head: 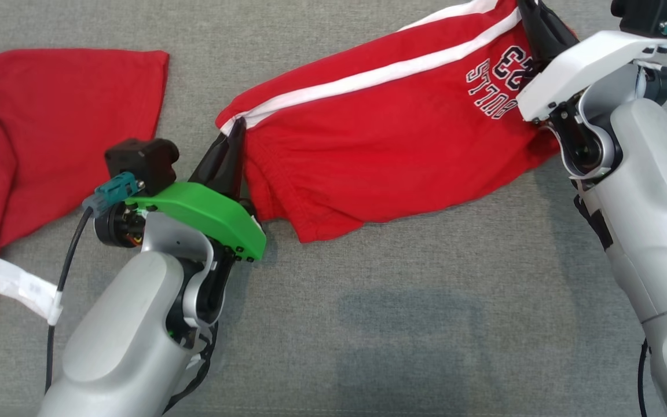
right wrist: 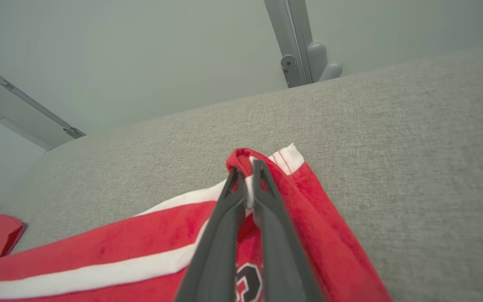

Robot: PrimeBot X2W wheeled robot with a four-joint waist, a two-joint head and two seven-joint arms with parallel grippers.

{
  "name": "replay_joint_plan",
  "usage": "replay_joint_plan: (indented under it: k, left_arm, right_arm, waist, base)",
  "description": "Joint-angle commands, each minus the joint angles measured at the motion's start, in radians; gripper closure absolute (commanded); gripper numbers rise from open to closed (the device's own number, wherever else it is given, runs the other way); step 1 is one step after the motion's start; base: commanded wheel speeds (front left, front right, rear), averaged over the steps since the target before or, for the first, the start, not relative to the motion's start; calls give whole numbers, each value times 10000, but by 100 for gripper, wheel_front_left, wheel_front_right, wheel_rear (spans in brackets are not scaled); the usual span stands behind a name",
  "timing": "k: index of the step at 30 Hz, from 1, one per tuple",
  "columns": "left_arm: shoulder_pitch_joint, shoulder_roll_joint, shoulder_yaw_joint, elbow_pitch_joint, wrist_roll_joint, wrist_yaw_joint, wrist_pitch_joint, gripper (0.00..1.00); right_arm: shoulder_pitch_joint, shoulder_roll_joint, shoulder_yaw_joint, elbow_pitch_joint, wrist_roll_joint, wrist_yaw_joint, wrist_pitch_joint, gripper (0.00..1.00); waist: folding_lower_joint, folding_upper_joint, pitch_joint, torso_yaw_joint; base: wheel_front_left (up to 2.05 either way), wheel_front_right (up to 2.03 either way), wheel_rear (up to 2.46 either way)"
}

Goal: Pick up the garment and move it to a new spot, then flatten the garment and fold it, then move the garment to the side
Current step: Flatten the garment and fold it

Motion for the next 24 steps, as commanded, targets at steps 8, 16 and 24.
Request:
replay_joint_plan:
  k: [8,16,24]
  left_arm:
    - [-353,-166,-92,470,81,-54,-75,100]
    - [593,165,-124,-185,144,303,-191,0]
    - [2017,780,-172,-1259,527,879,-715,0]
  right_arm:
    - [-611,-69,741,836,43,-7,-715,72]
    - [-301,-559,2241,547,-98,-7,-677,0]
    - [91,-1593,3527,-528,661,-9,548,0]
  waist:
    - [0,41,37,57]
    - [0,41,-636,-388]
    - [0,41,-1514,-748]
  base:
    - [0,0,0]
    - [0,0,0]
    - [0,0,0]
